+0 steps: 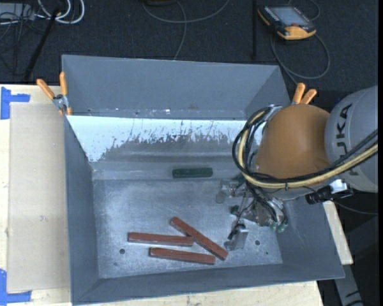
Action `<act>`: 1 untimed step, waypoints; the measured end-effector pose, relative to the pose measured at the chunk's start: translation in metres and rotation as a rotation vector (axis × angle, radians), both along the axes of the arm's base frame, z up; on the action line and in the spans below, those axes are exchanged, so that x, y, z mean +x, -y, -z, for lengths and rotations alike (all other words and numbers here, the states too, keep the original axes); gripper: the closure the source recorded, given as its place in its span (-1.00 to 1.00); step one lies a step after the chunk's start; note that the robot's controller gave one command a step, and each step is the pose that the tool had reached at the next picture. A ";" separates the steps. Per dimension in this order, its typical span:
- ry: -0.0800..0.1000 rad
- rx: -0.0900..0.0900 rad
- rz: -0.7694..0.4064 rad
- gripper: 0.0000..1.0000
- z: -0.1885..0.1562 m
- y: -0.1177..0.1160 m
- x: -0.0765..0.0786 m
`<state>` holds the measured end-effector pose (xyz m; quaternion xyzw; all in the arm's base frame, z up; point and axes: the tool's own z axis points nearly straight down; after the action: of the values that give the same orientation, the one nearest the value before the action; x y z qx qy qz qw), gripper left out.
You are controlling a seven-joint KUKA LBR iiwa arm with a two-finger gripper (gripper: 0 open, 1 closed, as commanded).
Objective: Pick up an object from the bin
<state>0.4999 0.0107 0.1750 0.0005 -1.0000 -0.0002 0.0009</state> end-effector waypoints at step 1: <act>-0.007 -0.001 0.115 -1.00 0.109 -0.030 -0.018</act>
Offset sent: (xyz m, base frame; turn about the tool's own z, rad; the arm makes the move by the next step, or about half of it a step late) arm -0.0159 0.0287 -0.1050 0.1171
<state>0.4816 0.0404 0.0657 -0.0570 -0.9984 0.0001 0.0042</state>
